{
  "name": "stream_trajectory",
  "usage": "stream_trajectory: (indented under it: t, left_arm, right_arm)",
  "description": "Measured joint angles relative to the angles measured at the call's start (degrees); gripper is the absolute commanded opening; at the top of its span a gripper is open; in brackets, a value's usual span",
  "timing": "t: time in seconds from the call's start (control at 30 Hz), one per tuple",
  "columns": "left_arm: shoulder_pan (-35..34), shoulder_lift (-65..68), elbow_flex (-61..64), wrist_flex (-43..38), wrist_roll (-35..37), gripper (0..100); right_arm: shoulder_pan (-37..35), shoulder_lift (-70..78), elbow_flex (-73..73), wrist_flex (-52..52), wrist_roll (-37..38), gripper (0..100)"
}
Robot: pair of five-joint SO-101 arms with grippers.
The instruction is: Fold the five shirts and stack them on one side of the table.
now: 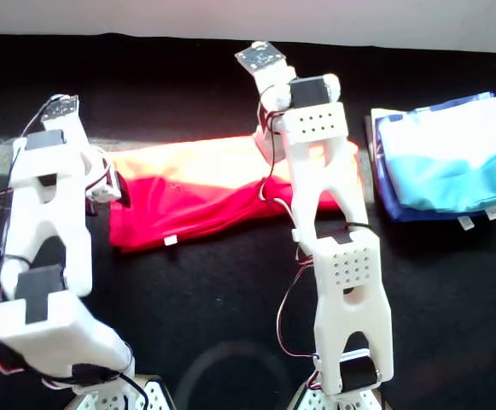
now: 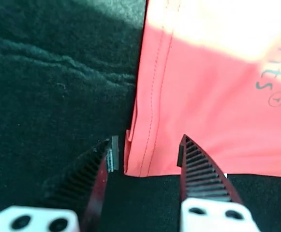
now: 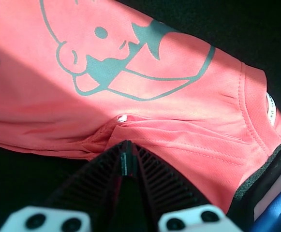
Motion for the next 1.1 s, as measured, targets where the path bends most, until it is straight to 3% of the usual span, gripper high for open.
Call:
stream_trajectory:
  t: [0.33, 0.53, 0.67, 0.73, 0.97, 1.1]
  left_arm:
    - [0.6, 19.8, -14.4, 0.4, 4.3, 21]
    - [4.2, 26.9, -24.1, 8.1, 4.4, 21]
    - [6.3, 30.5, -28.4, 11.8, 4.4, 8]
    - [7.2, 32.0, -29.8, 13.1, 4.6, 0]
    - [8.6, 32.9, -30.5, 14.2, 4.4, 1]
    - [4.0, 33.3, -31.5, 14.9, 2.0, 1]
  right_arm:
    - [0.0, 0.0, 0.0, 0.0, 0.0, 0.6]
    - [0.1, -6.8, 0.0, 0.0, -1.8, 0.6]
    - [0.1, -14.4, 1.4, 0.0, -5.0, 0.6]
    - [0.1, -19.0, 4.7, 0.0, -6.3, 0.6]
    - [0.0, -42.2, 23.9, 0.0, -7.8, 0.6]
    - [3.2, -56.8, 37.8, 0.0, -7.8, 0.6]
